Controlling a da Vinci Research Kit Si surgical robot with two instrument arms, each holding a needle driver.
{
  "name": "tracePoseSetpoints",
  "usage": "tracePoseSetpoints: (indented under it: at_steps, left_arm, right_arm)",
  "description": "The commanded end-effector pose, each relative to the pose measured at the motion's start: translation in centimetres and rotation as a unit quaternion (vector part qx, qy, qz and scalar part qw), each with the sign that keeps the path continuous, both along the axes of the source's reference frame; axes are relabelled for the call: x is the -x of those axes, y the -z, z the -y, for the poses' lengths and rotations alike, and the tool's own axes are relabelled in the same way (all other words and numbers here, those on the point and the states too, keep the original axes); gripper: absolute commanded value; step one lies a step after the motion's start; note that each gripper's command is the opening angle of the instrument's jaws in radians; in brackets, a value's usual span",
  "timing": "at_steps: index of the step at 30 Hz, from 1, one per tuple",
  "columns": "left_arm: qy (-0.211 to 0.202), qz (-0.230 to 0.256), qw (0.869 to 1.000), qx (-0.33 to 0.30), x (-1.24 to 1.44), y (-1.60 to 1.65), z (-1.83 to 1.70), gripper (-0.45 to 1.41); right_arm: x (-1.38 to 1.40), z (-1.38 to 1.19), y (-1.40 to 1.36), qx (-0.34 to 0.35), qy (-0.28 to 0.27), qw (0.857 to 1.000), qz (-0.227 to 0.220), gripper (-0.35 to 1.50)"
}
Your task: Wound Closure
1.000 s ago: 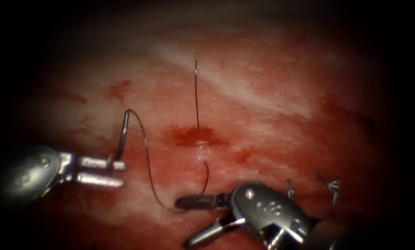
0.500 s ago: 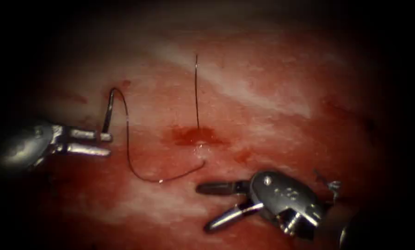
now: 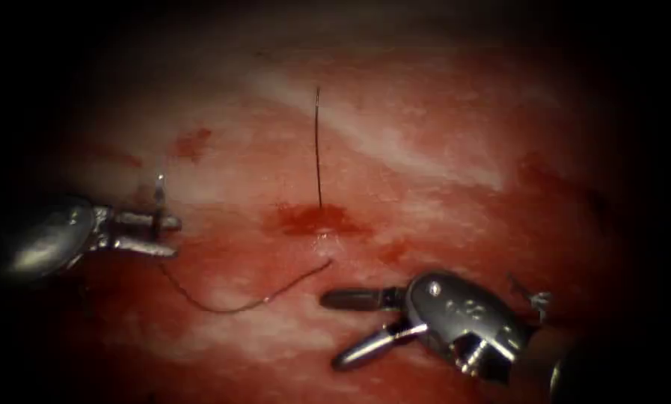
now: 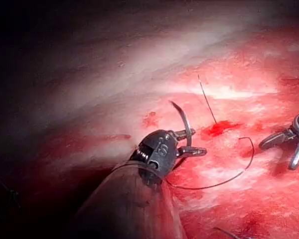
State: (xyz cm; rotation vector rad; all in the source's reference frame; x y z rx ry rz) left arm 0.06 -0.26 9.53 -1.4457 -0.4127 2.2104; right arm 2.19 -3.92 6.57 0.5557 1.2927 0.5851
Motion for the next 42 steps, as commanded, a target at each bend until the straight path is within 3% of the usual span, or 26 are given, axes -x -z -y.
tracePoseSetpoints:
  at_steps: [1,5,11,15,16,19,20,21,24,29,31,42]
  left_arm:
    - [0.016,-0.011,1.000,-0.016,-0.04,-0.14,0.06,0.81]
    - [0.018,-0.026,0.999,-0.011,-0.24,-0.16,0.13,0.98]
    - [0.025,-0.053,0.998,-0.022,-0.73,-0.06,0.07,0.96]
    - [0.034,-0.068,0.997,-0.032,-0.88,0.03,-0.04,0.84]
    - [0.034,-0.068,0.997,-0.032,-0.88,0.03,-0.04,0.84]
    - [0.029,-0.078,0.997,0.001,-0.77,0.06,-0.12,0.57]
    - [0.022,-0.079,0.996,0.027,-0.69,0.06,-0.13,0.44]
    - [-0.004,-0.085,0.992,0.090,-0.53,0.07,-0.18,0.15]
    - [-0.022,-0.071,0.980,0.184,-0.26,-0.02,-0.28,-0.01]
    - [-0.027,-0.067,0.970,0.234,-0.15,-0.17,-0.35,-0.03]
    - [-0.022,-0.070,0.965,0.252,-0.13,-0.30,-0.45,0.05]
    - [-0.004,-0.083,0.960,0.266,-0.17,-0.61,-0.61,0.15]
  right_arm:
    - [-0.05,0.06,-0.07,-0.002,0.000,1.000,0.000,1.15]
    - [-0.04,0.06,-0.07,0.001,0.000,1.000,0.001,1.15]
    - [-0.04,0.06,-0.07,0.001,-0.001,1.000,0.002,1.15]
    - [-0.04,0.07,-0.08,0.002,-0.001,1.000,0.002,1.15]
    - [-0.04,0.07,-0.08,0.002,-0.001,1.000,0.002,1.15]
    - [-0.04,0.09,-0.09,0.002,-0.001,1.000,0.002,1.15]
    - [-0.04,0.09,-0.10,0.002,-0.001,1.000,0.002,1.15]
    - [-0.03,0.09,-0.10,0.003,-0.001,1.000,0.002,1.15]
    - [-0.04,0.10,-0.12,0.003,-0.001,1.000,0.002,1.15]
    - [-0.03,0.10,-0.12,0.004,-0.001,1.000,0.002,1.15]
    - [-0.03,0.10,-0.12,0.004,0.000,1.000,0.002,1.13]
    - [-0.04,0.10,-0.13,0.004,-0.001,1.000,0.003,1.11]
